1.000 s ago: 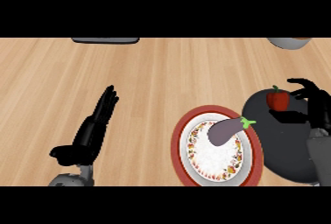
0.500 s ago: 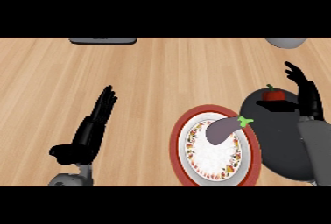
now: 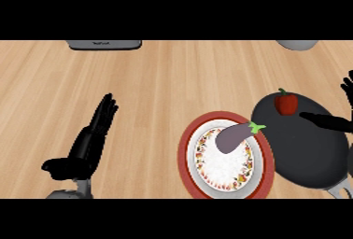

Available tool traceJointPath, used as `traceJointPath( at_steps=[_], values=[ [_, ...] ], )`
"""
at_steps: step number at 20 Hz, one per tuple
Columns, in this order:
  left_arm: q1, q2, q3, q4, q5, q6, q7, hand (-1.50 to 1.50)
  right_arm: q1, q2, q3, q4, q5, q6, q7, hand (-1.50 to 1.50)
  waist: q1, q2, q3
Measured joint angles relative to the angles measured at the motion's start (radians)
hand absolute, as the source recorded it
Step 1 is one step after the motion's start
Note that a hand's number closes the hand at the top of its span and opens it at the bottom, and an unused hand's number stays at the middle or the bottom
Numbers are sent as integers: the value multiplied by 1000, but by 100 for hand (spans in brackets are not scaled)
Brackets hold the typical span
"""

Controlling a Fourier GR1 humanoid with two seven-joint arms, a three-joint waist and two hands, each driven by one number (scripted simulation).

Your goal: Pick the bell pepper from the plate and place it in the pan

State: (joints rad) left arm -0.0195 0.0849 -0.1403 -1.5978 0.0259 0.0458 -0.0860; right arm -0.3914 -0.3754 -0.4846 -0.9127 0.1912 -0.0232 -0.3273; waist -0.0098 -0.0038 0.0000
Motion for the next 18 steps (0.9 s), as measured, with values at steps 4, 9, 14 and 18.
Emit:
traceJointPath(
  at_steps=[4,9,14,18],
  values=[
    [2,-5,5,8,1,-1,-10,0,111,-26,-38,-84,-124,184,-3,-150,-8,-1,-1],
    [3,-17,-2,3,-7,2,-5,0,244,-70,-68,-122,-216,371,-87,-150,-2,1,0],
    [31,-26,-13,-2,-20,-3,-27,0,379,-90,-87,-185,-251,472,-166,-150,3,2,0],
    [37,-27,-4,-10,-18,-17,-28,0,459,-85,-93,-223,-246,499,-227,-150,5,3,0]
  ],
)
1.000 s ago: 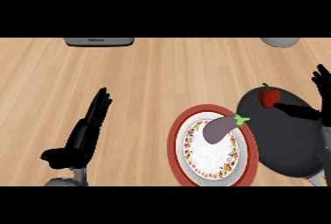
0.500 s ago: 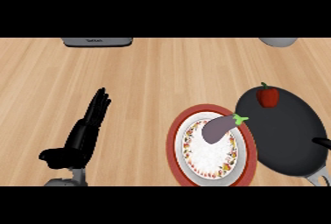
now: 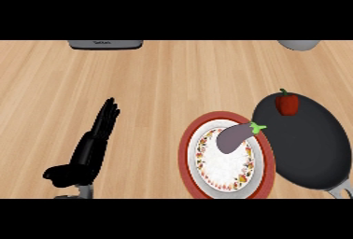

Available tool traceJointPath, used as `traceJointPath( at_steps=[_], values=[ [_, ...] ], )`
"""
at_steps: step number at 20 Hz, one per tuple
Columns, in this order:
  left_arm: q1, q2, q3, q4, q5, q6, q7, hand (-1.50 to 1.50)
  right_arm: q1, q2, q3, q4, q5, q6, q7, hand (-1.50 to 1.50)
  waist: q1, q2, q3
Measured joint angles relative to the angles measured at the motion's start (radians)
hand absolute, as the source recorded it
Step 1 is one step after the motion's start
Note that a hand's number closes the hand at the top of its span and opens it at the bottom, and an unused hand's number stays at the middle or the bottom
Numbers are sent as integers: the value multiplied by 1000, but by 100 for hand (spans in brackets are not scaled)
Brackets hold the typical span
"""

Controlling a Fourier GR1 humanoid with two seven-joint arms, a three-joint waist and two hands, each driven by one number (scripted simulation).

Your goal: Pick the bell pepper from the plate and place it in the pan

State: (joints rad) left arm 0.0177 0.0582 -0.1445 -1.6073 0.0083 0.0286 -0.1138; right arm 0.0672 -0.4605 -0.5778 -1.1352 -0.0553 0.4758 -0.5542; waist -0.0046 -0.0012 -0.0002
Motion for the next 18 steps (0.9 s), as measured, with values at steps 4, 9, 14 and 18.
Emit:
traceJointPath(
  at_steps=[4,9,14,18],
  values=[
    [-1,2,13,1,2,-13,4,0,67,15,-7,-82,-9,19,9,-150,0,0,0],
    [11,-7,10,-12,-10,-19,3,0,115,36,-9,-113,27,15,-21,-150,2,0,0],
    [-23,-28,10,0,-26,-2,31,0,127,39,-15,-136,56,-2,-15,-150,2,1,0],
    [-32,-34,13,11,-33,-4,33,0,137,42,-23,-142,77,-7,-20,-150,2,1,0]
  ],
)
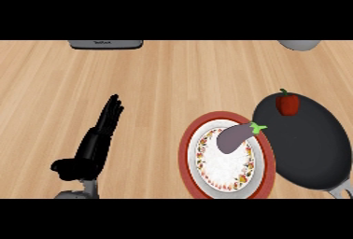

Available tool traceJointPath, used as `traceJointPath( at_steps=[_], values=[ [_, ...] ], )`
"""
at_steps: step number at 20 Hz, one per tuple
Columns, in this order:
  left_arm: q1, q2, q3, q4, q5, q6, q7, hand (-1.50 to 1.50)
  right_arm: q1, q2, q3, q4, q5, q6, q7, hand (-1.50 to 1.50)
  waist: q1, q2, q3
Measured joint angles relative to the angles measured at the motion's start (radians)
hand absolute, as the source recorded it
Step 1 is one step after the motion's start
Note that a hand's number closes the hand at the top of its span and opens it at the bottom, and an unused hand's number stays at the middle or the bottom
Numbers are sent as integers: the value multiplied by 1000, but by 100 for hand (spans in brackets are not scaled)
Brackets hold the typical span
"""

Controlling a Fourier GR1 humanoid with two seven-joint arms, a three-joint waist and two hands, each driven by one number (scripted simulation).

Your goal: Pick the bell pepper from the plate and place it in the pan

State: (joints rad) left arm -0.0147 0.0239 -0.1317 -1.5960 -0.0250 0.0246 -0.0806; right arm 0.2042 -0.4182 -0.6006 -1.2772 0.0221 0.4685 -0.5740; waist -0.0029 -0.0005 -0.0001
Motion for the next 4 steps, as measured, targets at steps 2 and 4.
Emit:
traceJointPath(
  at_steps=[2,4],
  values=[
    [-7,5,14,33,8,-12,-27,0,-2,3,-2,2,15,-14,-16,-150,0,0,0],
    [-9,0,11,25,7,-13,-18,0,0,7,-5,-25,28,-34,-6,-150,0,0,0]
  ],
)
